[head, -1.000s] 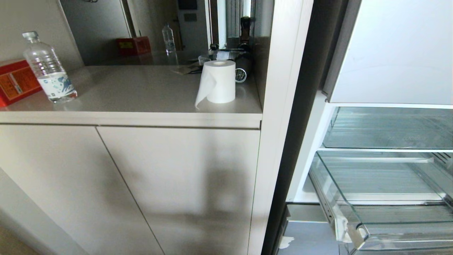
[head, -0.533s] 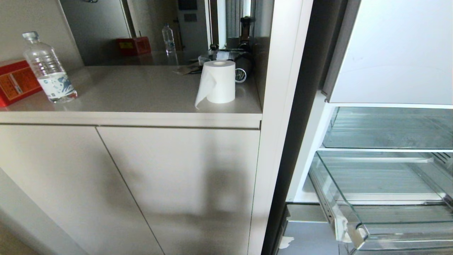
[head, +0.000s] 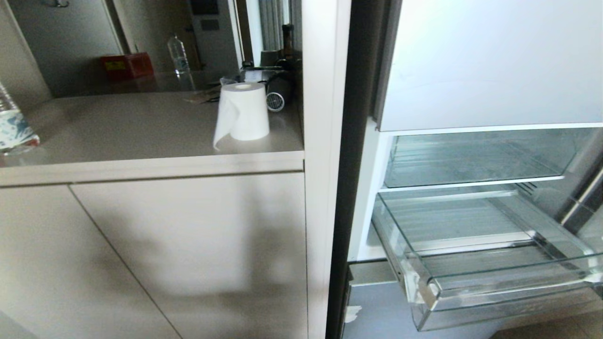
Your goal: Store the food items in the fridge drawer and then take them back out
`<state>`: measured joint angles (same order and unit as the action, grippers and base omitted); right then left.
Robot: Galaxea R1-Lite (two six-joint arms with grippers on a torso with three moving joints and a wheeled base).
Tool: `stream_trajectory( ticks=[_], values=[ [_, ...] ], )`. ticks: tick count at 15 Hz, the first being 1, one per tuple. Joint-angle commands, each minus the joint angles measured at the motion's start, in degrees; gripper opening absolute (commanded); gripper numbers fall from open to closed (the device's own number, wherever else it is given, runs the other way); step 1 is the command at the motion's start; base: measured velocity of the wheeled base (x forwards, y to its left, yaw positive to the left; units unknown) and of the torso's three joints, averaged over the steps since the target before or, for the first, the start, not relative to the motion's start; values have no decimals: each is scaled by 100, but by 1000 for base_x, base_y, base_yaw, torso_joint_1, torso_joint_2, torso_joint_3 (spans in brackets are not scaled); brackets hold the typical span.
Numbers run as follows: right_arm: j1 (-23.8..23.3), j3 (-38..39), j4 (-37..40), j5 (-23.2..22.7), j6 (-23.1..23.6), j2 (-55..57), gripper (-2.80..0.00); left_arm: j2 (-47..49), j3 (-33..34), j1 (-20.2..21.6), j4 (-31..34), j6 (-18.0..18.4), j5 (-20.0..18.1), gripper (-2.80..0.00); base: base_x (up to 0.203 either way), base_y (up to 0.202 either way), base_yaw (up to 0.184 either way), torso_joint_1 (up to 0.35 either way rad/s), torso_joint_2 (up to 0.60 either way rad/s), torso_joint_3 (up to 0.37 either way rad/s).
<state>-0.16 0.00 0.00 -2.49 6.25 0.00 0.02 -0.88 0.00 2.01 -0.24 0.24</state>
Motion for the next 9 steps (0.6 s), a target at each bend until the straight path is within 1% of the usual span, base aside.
stream_trajectory(
  ticks=[1,9],
  values=[
    [-2,9,9,3,-21,0,-280,-2,0,0,1,-2,2,-280,1,6,-176,2,2,7],
    [-2,9,0,130,-208,0,-280,-2,0,0,1,-2,2,-280,1,8,-175,3,4,2]
  ],
)
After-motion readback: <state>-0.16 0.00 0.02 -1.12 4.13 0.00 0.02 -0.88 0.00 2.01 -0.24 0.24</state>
